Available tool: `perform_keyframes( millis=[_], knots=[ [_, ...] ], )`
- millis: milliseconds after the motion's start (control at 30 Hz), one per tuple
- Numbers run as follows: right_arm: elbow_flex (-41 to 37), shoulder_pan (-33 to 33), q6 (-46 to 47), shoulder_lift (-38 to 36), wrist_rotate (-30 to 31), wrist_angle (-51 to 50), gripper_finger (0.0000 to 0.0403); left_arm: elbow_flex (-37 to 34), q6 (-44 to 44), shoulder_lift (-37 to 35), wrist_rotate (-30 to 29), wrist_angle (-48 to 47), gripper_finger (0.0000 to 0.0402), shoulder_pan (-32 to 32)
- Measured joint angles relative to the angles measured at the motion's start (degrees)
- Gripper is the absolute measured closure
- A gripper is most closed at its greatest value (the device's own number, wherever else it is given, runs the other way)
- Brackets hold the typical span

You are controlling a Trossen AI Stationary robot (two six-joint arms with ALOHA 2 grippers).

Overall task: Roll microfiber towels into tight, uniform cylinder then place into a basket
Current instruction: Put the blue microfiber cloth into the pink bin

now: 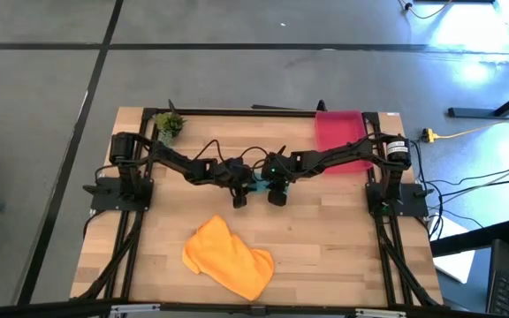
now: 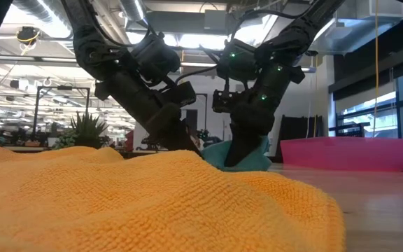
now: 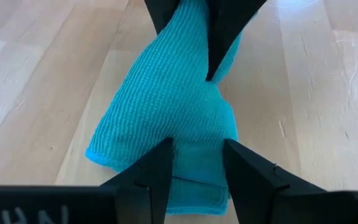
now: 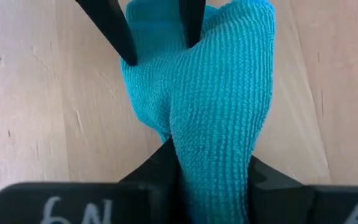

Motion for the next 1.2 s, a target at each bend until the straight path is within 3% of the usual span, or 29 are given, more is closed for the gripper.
perform_keyframes(
  millis=[1200],
  knots=[
    [0.1,-0.1,1.3,0.0,-0.4,-0.8,0.0322,0.0,1.6,-0.7,0.0,-0.3,0.0266,0.1]
  ],
)
